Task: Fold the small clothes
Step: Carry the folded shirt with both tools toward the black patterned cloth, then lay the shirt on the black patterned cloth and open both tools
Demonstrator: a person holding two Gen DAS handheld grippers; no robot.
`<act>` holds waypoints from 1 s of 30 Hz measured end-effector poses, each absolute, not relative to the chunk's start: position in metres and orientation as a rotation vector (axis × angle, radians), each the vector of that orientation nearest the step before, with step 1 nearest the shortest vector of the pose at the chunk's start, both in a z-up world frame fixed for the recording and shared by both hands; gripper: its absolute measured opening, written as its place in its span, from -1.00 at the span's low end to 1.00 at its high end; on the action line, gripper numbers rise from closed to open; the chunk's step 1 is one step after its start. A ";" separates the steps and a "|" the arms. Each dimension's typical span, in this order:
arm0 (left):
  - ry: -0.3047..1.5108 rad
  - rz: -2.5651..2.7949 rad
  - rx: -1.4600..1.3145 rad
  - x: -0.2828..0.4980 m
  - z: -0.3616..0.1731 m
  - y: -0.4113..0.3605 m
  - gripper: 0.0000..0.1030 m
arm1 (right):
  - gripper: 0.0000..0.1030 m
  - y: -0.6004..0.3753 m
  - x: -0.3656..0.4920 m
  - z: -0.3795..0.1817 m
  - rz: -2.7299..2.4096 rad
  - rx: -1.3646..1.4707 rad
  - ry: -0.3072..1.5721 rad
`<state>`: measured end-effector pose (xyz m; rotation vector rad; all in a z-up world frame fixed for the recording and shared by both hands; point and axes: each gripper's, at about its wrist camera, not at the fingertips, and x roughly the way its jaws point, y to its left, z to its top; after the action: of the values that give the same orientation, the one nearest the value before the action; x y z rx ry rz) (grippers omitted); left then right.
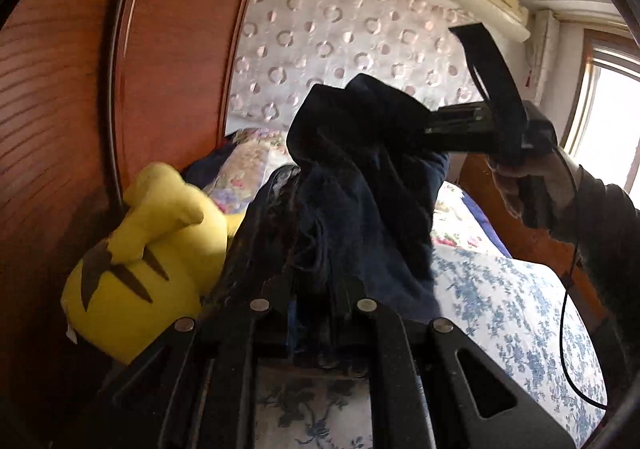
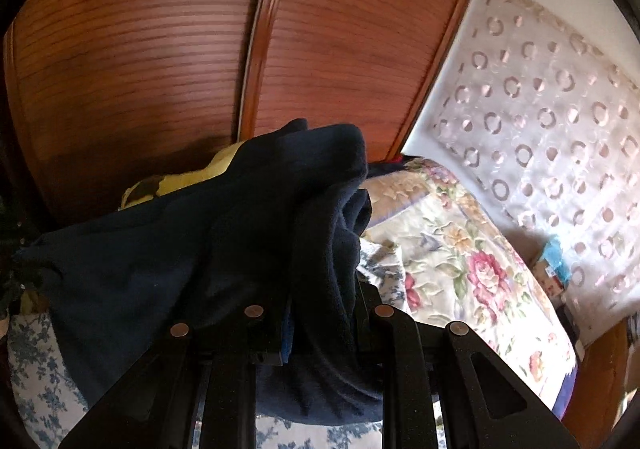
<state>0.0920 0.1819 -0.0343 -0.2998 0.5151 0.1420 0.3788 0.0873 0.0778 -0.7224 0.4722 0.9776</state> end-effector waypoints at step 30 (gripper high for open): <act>0.582 0.221 -0.233 0.063 -0.034 0.177 -0.31 | 0.05 0.026 0.400 0.009 0.947 -0.337 0.649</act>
<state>0.0629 0.1773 -0.0338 -0.2334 0.5815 0.2212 0.3996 0.0260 0.0090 -0.3369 0.6490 0.9467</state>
